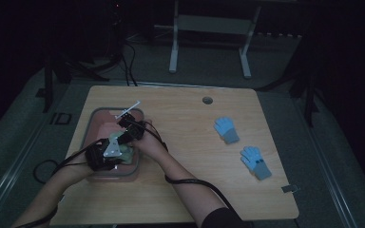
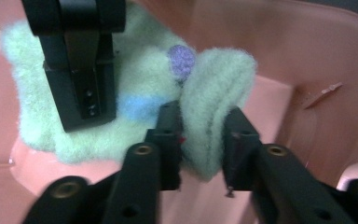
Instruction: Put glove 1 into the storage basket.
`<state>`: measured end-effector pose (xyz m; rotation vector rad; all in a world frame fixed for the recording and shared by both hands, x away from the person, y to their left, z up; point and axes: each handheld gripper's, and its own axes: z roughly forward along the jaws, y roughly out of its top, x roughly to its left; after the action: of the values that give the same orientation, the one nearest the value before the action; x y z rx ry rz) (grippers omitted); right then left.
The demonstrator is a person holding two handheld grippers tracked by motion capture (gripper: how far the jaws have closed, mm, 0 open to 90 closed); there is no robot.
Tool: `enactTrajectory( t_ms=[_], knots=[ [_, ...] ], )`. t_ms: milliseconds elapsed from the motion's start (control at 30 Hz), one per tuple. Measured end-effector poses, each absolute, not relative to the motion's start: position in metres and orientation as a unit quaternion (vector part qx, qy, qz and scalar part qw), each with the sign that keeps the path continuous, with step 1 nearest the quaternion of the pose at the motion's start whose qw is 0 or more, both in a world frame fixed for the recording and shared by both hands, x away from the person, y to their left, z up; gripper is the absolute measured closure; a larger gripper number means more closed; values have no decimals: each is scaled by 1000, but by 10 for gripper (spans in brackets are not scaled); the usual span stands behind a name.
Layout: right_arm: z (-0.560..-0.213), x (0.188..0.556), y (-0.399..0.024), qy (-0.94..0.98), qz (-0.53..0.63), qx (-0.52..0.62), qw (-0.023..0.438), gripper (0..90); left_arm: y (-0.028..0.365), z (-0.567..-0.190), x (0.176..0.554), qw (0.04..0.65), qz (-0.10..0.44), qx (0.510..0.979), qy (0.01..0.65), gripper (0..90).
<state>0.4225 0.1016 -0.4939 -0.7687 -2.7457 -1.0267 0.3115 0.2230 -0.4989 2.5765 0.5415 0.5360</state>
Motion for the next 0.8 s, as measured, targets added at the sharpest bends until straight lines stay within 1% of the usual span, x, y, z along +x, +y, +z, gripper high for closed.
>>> enactTrajectory(
  t_ms=[67,167,233,333,467,500,667,800],
  knots=[
    [-494,423,102,-904,-338,-255,54,572,223,-499,311,226,193,934,196,575],
    [-494,422,103,-905,-337,-254,48,526,225,-498,311,232,196,930,206,504],
    [-493,423,104,-904,-338,-258,46,489,225,-498,310,235,199,929,206,497],
    [-492,422,103,-906,-335,-256,34,457,224,-497,309,235,201,929,205,492],
    [-486,423,98,-901,-344,-263,30,441,224,-497,308,238,202,927,206,471],
    [-484,423,96,-899,-349,-263,30,434,224,-496,308,240,201,927,206,449],
    [-471,422,83,-893,-366,-260,24,424,225,-489,305,251,201,920,227,406],
    [-463,420,71,-889,-377,-257,27,389,224,-481,303,263,197,911,251,387]
  ],
)
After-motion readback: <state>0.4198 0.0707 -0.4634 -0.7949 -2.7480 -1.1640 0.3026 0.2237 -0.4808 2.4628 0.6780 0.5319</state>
